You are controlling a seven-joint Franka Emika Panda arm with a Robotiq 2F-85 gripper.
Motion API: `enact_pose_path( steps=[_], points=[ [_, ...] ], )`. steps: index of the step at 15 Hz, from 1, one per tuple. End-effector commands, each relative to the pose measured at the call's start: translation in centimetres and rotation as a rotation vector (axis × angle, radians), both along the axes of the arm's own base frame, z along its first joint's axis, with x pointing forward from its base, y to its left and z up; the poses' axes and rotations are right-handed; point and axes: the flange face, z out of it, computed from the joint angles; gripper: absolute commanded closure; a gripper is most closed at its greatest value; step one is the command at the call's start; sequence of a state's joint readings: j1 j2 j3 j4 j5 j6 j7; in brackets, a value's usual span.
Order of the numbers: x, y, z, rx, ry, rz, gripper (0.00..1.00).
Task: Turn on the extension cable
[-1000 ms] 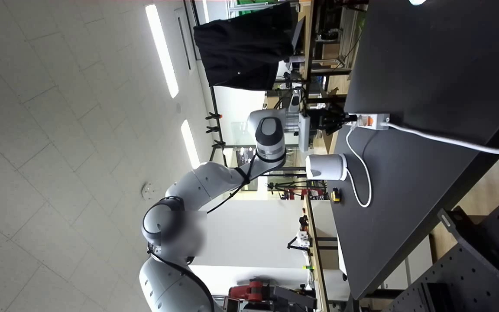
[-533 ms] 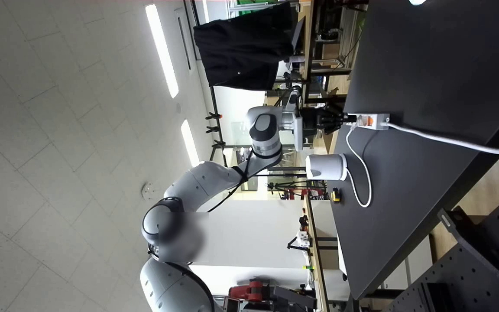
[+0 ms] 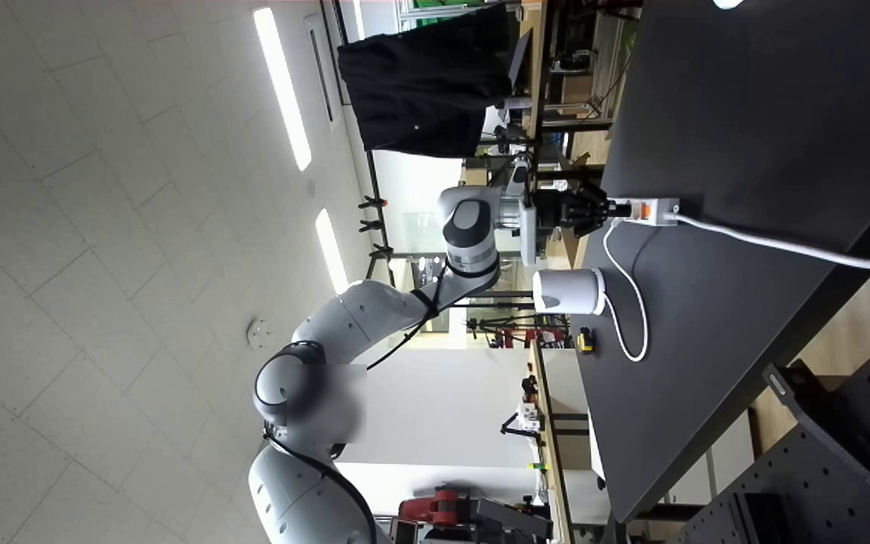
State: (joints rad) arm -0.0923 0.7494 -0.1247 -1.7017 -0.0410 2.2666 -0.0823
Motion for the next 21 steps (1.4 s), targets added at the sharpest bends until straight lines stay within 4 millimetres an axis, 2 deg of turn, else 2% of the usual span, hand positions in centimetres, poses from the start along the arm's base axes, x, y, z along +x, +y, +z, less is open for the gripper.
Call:
enact_pose_path(
  steps=[1,11,21],
  points=[
    [0.3,-0.2,-0.6,-0.001,-0.007,-0.034,1.00],
    [0.9,0.9,-1.9,0.037,-0.104,-0.034,1.00],
    [0.9,0.4,-3.2,0.039,-0.125,-0.046,1.00]
  ],
)
